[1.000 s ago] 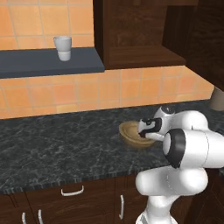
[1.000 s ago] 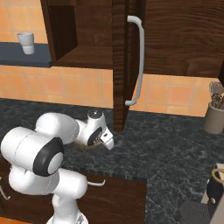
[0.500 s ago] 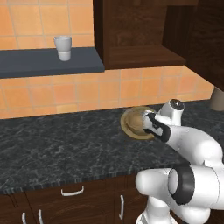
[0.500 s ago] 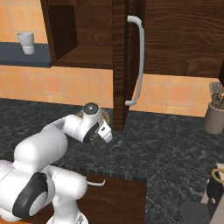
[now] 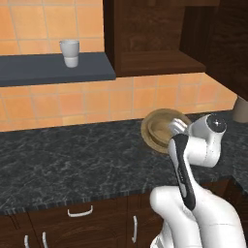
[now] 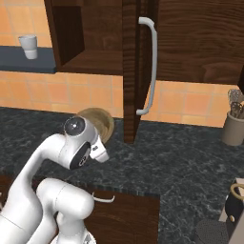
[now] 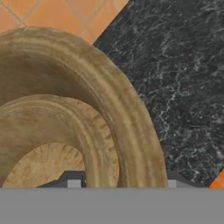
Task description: Pick up the bowls on the counter and stack them on top of one another in the open cabinet. Place the smaller bowl on top of the larger bowl.
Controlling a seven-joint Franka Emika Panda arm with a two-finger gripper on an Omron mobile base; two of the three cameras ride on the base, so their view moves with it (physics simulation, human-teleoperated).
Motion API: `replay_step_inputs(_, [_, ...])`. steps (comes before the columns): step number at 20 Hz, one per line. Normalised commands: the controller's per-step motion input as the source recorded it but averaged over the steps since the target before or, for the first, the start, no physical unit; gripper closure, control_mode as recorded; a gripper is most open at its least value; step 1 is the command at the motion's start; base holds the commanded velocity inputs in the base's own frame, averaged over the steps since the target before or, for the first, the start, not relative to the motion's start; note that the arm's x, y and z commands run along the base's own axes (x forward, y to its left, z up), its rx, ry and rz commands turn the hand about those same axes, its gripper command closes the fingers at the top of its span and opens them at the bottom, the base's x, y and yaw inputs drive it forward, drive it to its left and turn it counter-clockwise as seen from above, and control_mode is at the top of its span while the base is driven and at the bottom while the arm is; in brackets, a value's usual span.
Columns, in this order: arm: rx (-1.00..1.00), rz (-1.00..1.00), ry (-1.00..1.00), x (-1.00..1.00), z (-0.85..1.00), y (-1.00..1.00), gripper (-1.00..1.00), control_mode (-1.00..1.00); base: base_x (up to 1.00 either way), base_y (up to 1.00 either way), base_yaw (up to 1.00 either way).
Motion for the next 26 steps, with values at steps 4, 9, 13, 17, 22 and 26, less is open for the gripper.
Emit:
replay_step_inputs(4, [0.18,-0.06,-0.09,-0.56,1.0,0.0,1.0,-1.0,0.0,0.0,0.0])
replay_step_inputs(9, [0.06,0.0,-0.05,-0.13,1.0,0.0,1.0,-1.0,0.0,0.0,0.0])
replay_step_inputs(13, [0.08,0.0,-0.02,-0.2,1.0,0.0,1.0,-1.0,0.0,0.0,0.0])
replay_step_inputs(17, [0.1,0.0,-0.01,-0.21,1.0,0.0,1.0,-1.0,0.0,0.0,0.0])
replay_step_inputs(22, [0.07,-0.01,-0.03,0.48,1.0,-0.05,1.0,-1.0,0.0,0.0,0.0])
replay_step_inputs(26, [0.01,-0.04,0.0,1.0,0.33,-0.05,1.0,-1.0,0.0,0.0,0.0])
